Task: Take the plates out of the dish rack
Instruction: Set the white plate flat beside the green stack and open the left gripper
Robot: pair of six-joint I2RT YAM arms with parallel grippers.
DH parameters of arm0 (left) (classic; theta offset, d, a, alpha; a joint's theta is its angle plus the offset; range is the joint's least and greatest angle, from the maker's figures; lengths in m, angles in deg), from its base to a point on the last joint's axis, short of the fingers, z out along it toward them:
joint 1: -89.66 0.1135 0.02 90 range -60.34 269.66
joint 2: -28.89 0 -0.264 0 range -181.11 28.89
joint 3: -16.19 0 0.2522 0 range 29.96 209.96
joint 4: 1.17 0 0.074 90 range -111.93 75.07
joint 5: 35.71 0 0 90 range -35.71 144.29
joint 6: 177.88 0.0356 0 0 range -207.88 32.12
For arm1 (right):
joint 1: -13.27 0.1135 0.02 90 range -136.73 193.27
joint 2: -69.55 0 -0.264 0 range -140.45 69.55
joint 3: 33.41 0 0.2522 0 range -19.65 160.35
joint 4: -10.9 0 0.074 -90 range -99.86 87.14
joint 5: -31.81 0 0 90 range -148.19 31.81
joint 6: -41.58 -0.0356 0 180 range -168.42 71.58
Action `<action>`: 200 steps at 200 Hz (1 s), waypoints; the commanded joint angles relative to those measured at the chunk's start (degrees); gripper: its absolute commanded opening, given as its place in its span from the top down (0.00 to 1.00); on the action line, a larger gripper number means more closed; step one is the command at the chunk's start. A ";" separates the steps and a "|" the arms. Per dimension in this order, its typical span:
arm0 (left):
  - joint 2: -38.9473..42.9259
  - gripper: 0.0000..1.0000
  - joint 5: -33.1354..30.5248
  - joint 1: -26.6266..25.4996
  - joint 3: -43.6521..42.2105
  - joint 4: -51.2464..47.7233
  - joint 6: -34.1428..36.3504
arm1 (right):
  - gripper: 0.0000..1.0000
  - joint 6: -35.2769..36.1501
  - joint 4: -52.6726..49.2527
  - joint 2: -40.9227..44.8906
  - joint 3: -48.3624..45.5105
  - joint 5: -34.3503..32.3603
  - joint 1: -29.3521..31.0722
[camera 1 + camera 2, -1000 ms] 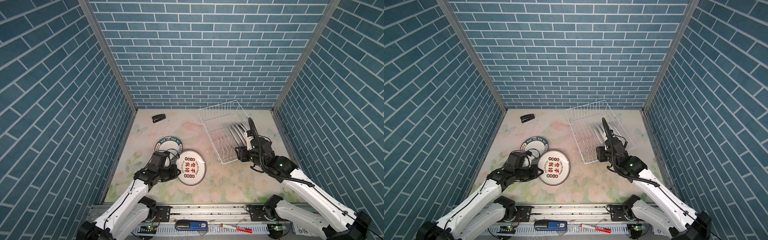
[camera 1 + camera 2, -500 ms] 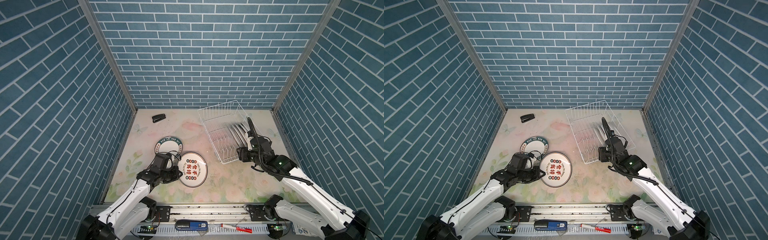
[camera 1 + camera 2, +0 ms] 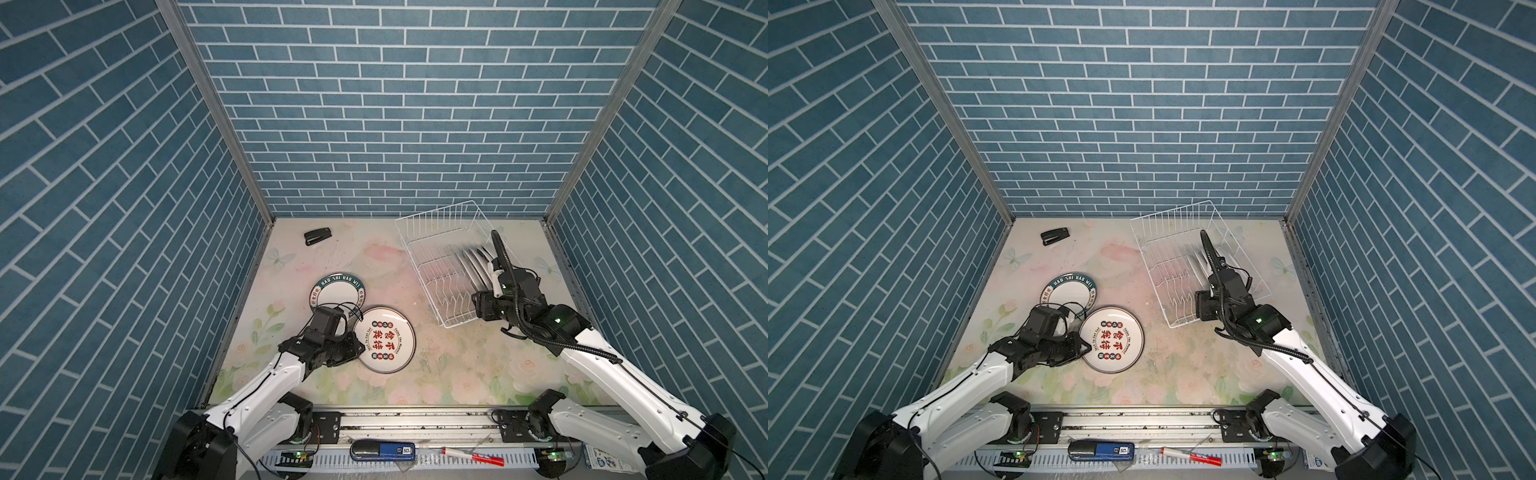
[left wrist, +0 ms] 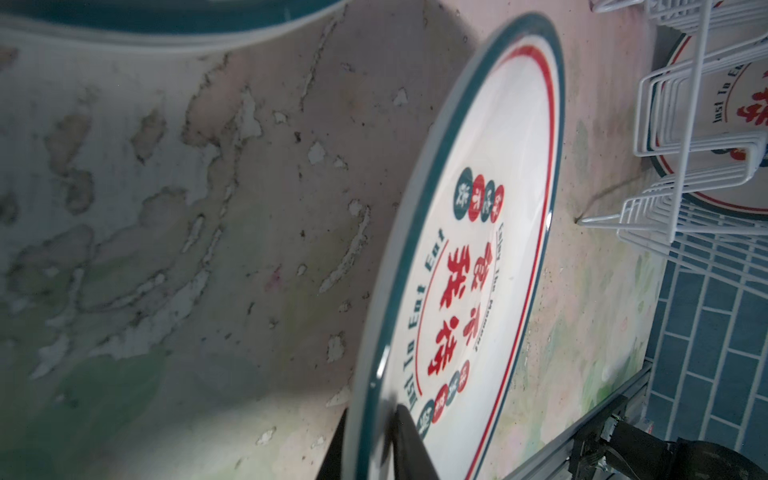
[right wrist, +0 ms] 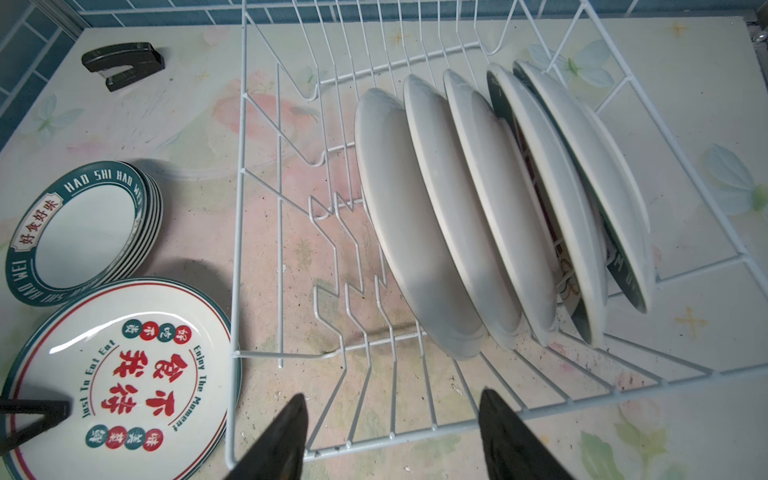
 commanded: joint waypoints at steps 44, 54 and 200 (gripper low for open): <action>-6.74 0.72 -3.00 -0.25 1.77 0.42 2.25 | 0.33 2.47 0.52 -2.23 1.53 -0.13 -0.32; -7.57 0.70 -2.99 -0.26 2.18 0.35 2.32 | 0.33 2.73 0.16 -2.11 2.02 -0.41 -0.31; 5.56 0.28 -16.68 0.08 6.32 -14.89 5.77 | 0.35 6.14 -5.75 -8.82 15.70 -2.38 0.07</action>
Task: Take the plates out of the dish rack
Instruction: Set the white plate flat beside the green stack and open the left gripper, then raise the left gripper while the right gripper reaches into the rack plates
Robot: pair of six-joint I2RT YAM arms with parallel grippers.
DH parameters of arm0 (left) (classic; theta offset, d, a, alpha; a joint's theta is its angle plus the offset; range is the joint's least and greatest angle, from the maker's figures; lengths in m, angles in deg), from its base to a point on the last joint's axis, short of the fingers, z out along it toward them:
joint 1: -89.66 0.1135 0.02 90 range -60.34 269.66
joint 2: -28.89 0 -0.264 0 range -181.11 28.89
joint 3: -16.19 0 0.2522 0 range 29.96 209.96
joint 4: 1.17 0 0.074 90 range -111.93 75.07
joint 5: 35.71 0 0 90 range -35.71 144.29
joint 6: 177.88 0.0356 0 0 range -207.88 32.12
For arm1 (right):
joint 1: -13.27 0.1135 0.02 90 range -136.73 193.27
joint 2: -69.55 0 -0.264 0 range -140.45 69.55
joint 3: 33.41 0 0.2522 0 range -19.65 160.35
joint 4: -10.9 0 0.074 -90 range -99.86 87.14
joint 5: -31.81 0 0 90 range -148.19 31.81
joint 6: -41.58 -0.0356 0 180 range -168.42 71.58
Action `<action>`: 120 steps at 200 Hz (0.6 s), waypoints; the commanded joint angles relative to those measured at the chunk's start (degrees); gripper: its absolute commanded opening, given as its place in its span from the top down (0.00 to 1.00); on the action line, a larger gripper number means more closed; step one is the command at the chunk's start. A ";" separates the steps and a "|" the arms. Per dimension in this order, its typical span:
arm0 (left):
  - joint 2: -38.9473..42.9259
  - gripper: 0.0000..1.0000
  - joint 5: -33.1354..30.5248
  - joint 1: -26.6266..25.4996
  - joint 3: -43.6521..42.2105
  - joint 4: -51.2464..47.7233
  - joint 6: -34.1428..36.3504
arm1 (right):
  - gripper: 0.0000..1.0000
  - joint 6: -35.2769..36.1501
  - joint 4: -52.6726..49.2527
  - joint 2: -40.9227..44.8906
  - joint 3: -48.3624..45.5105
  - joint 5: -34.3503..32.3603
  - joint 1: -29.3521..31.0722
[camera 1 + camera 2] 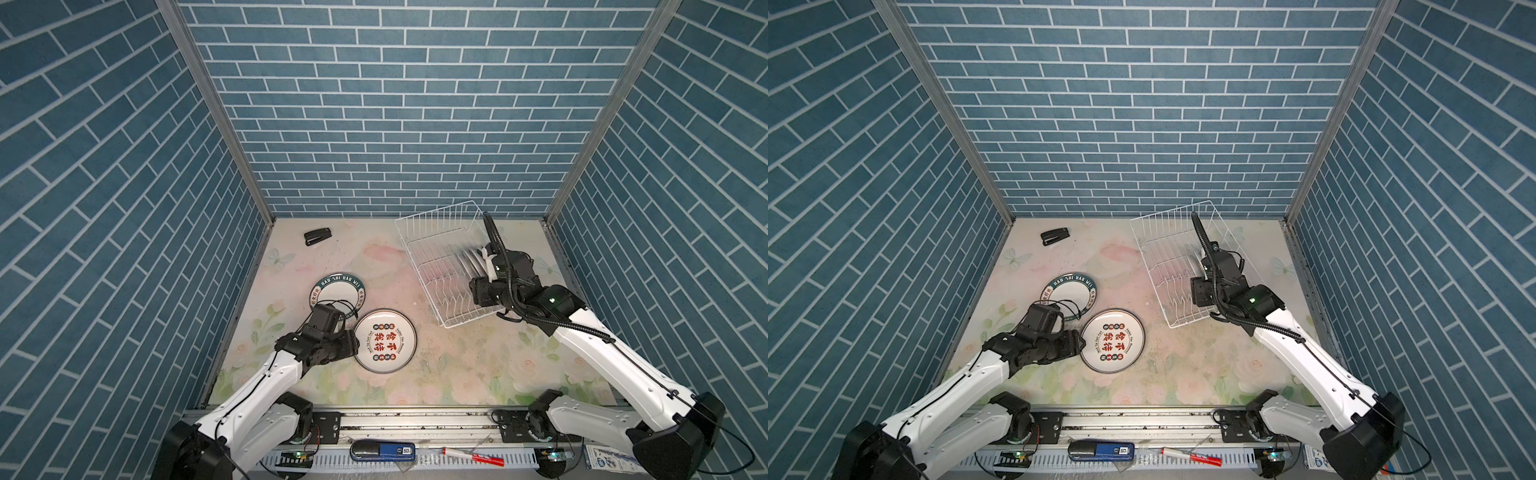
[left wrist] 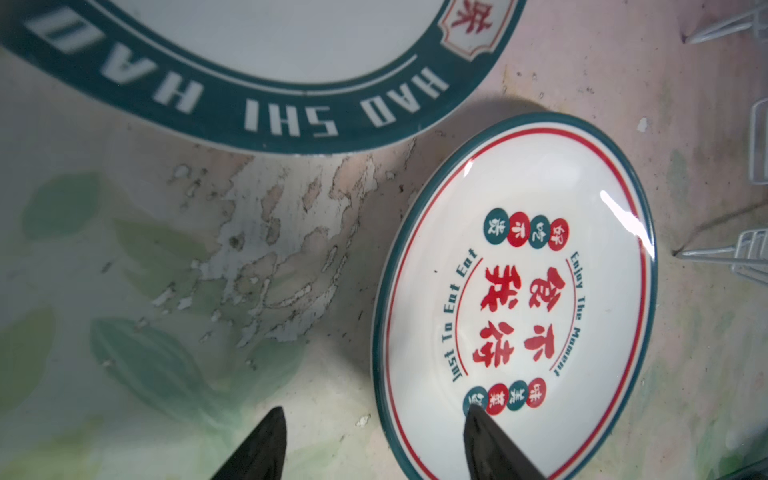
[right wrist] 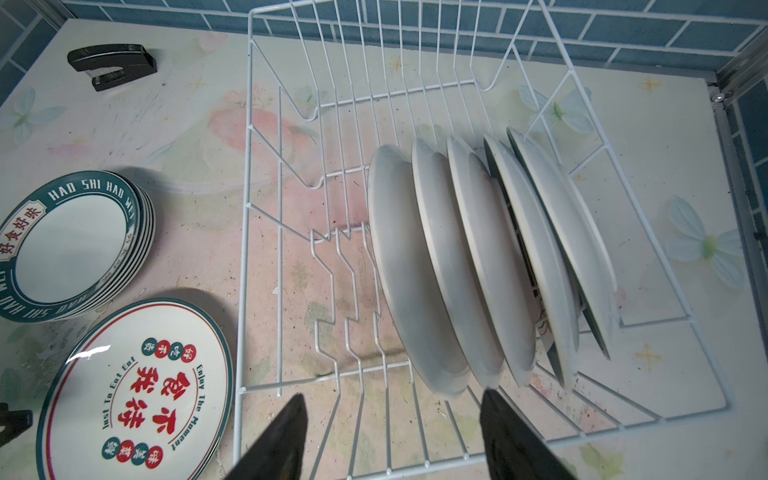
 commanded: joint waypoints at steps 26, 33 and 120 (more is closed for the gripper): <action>2.35 0.20 -4.51 0.09 3.30 -4.04 1.87 | 0.35 4.01 -1.56 -3.34 5.97 -0.23 0.68; 2.45 0.17 -5.09 0.13 4.10 -4.33 2.13 | 0.35 4.41 -1.66 -4.07 6.32 -0.42 0.80; 7.65 0.02 -14.38 0.12 7.84 -6.74 0.76 | 0.38 7.91 -3.11 -11.92 12.82 -9.33 4.84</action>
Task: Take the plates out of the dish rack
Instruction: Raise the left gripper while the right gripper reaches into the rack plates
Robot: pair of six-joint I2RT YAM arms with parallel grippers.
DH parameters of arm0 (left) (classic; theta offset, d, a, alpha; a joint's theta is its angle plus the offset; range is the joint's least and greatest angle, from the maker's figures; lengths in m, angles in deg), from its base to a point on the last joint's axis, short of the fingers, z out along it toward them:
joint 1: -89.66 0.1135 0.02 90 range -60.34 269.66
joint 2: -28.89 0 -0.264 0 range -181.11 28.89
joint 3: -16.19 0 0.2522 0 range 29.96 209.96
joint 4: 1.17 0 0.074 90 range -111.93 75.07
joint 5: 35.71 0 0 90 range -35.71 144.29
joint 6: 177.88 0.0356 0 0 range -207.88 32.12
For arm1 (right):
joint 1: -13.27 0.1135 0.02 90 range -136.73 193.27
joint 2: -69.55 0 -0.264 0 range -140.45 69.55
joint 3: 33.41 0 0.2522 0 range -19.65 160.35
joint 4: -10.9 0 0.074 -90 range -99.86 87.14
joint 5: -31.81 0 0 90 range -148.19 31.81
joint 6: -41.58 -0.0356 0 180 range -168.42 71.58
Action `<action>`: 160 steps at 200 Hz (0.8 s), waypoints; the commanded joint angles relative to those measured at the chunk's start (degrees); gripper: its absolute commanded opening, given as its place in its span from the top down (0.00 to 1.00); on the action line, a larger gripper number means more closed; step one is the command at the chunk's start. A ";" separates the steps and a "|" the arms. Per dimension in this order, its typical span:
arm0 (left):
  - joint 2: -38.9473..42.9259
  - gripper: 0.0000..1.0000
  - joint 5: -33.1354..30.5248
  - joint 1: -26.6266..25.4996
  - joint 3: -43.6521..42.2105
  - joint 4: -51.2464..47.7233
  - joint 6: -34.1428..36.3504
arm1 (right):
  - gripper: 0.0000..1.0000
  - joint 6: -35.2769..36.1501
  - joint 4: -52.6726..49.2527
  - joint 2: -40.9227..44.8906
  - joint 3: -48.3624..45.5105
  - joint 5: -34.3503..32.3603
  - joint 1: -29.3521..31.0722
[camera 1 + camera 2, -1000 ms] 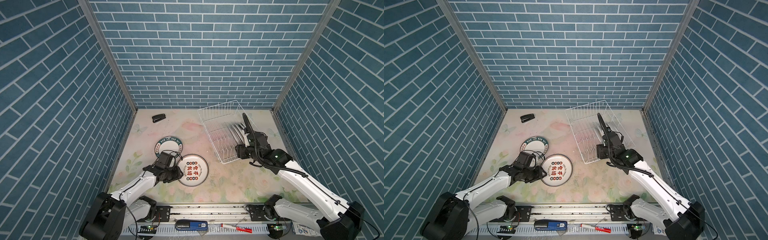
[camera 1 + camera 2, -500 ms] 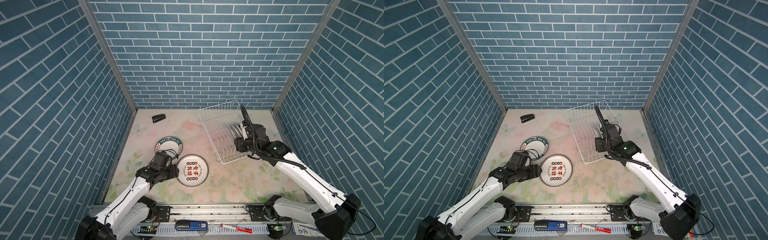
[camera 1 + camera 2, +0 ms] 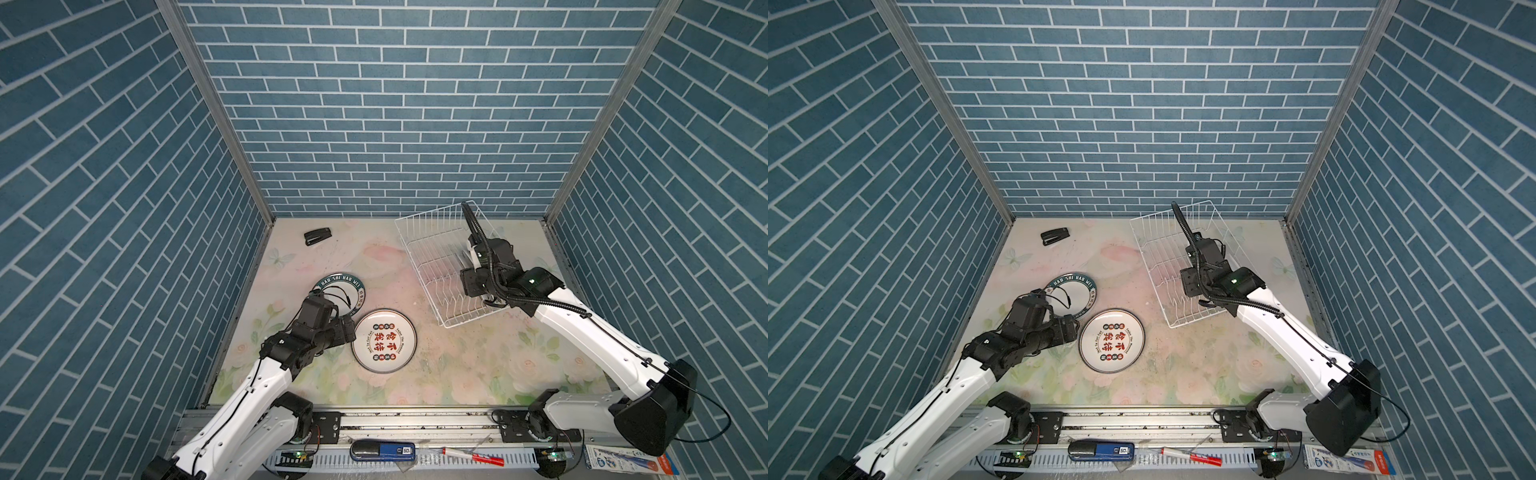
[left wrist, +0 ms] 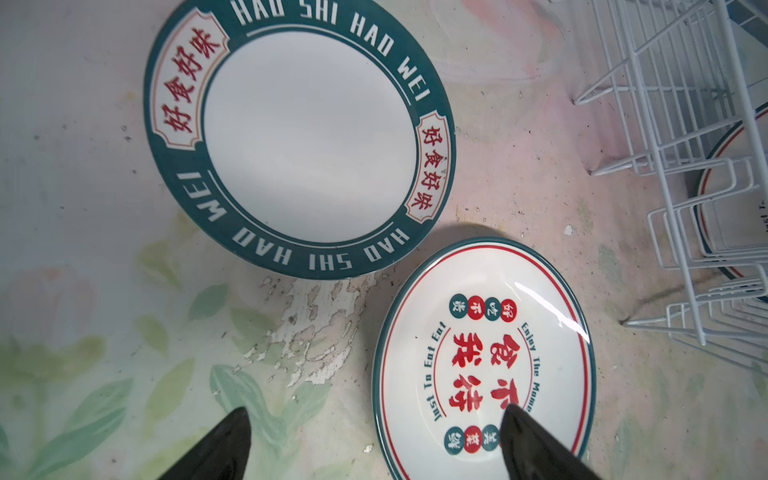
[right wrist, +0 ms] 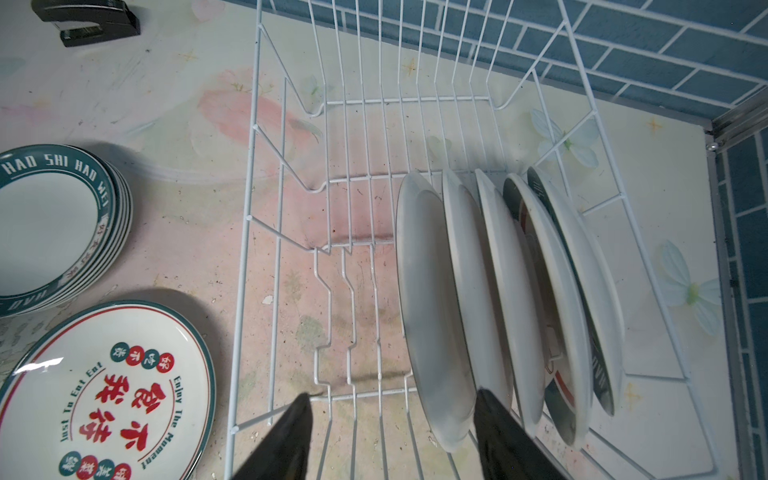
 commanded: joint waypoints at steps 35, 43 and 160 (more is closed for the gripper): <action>0.60 0.01 -6.16 0.10 1.07 -1.55 -0.12 | 0.38 2.58 -2.83 -3.62 6.63 -10.22 5.12; 0.24 0.01 -6.13 0.05 1.39 -1.56 0.08 | 0.38 2.28 -3.49 -4.25 7.28 -10.78 5.48; 1.62 0.01 -6.88 0.06 1.61 -0.83 0.66 | 0.41 1.02 -4.00 -10.94 9.41 -15.58 5.62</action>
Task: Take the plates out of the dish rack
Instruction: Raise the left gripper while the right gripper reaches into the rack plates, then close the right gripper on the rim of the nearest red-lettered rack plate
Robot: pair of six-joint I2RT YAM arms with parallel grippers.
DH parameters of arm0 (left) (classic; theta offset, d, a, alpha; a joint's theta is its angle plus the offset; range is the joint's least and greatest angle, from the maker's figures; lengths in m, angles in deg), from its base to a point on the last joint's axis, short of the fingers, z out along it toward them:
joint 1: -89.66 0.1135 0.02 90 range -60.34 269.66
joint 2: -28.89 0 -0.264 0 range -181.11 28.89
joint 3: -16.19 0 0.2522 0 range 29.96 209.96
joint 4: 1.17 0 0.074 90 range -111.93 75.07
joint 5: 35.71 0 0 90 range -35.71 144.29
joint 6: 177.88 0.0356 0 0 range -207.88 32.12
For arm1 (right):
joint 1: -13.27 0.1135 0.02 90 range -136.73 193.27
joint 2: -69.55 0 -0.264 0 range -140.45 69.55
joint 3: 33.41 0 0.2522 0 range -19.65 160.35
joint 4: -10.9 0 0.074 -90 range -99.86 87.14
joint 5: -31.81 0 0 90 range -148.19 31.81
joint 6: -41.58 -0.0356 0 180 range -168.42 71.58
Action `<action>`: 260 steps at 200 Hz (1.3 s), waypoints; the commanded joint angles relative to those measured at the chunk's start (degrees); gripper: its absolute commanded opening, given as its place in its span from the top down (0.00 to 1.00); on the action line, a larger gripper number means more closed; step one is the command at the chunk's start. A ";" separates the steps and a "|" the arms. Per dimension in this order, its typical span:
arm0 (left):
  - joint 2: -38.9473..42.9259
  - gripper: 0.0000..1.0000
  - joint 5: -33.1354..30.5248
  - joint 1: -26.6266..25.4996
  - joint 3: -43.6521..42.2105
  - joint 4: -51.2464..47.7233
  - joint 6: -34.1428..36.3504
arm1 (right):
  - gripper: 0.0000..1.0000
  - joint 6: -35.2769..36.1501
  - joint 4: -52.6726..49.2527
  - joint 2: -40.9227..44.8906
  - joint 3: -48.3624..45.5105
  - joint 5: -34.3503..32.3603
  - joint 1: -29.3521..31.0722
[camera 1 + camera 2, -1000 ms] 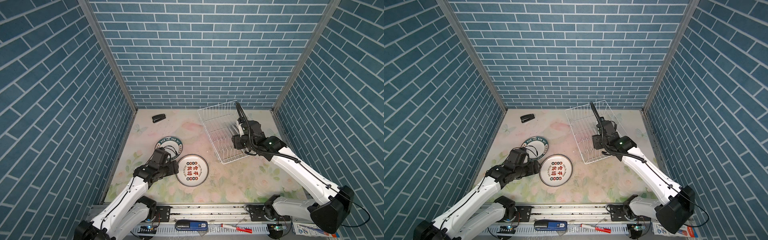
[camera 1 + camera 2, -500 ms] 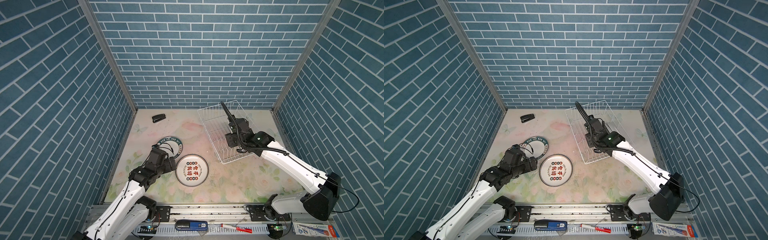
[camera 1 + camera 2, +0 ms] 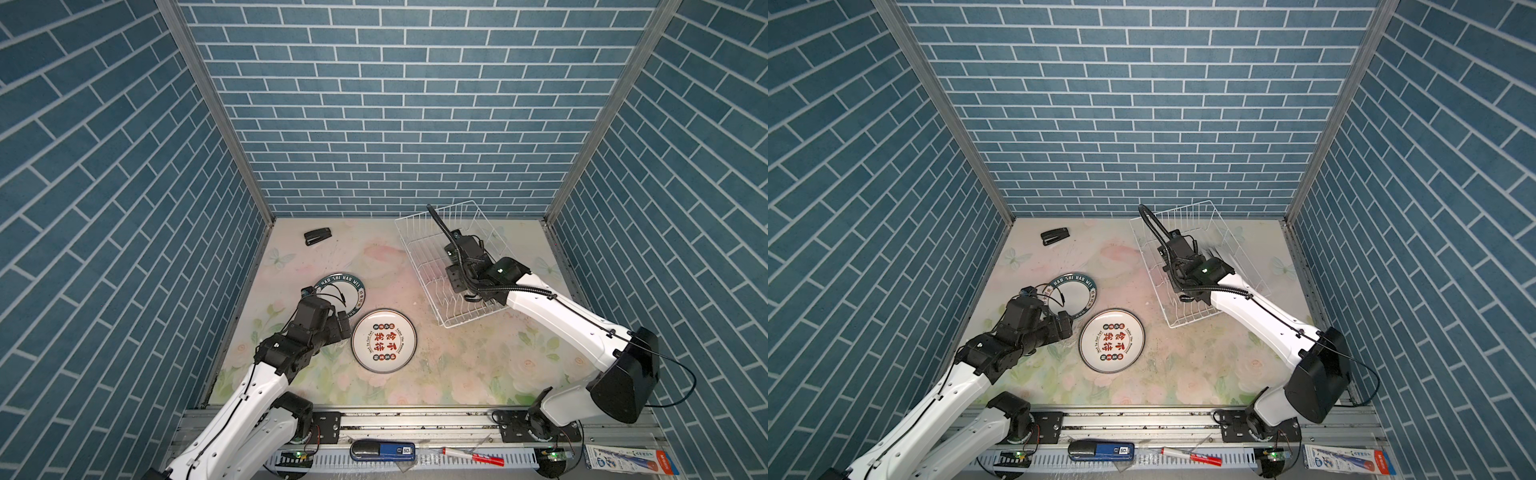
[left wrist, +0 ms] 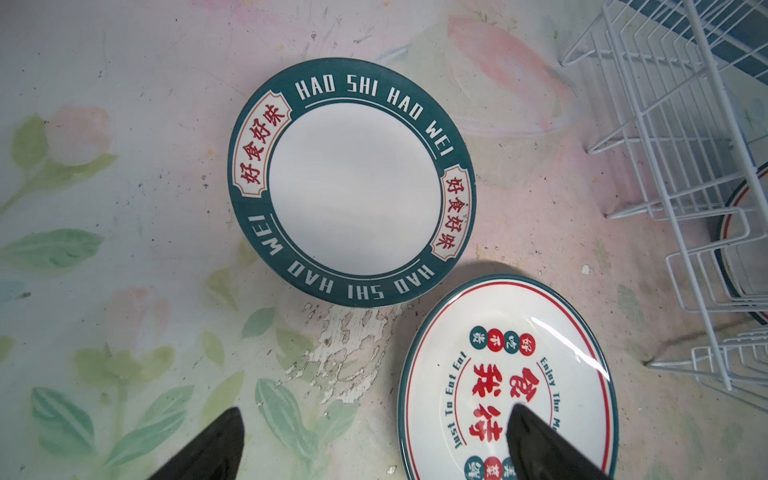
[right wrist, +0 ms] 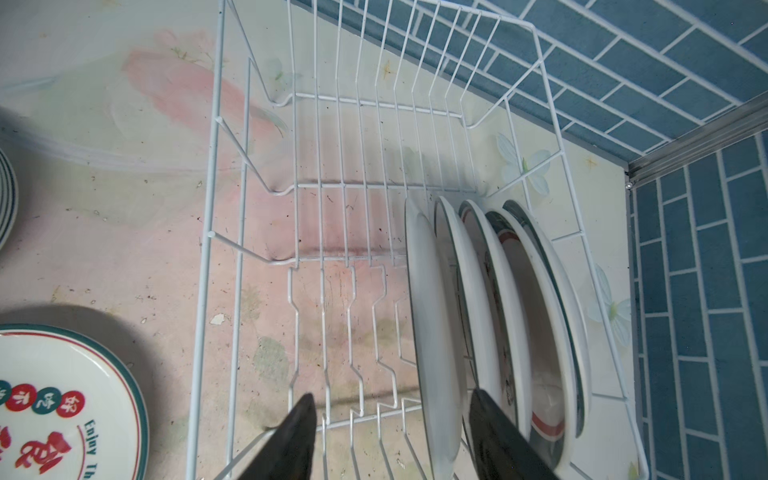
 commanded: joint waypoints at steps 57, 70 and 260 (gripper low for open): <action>-3.79 0.01 -0.95 0.10 0.81 3.20 -0.21 | 0.46 -0.49 -0.54 -1.25 0.22 -2.57 0.10; -4.47 0.01 -0.62 0.03 0.81 3.83 -0.24 | 0.46 -1.09 -0.66 -1.13 -0.16 -2.18 0.09; -4.53 0.01 1.14 0.10 0.19 6.69 0.13 | 0.49 -3.44 -1.58 -8.08 -3.33 -9.04 -1.00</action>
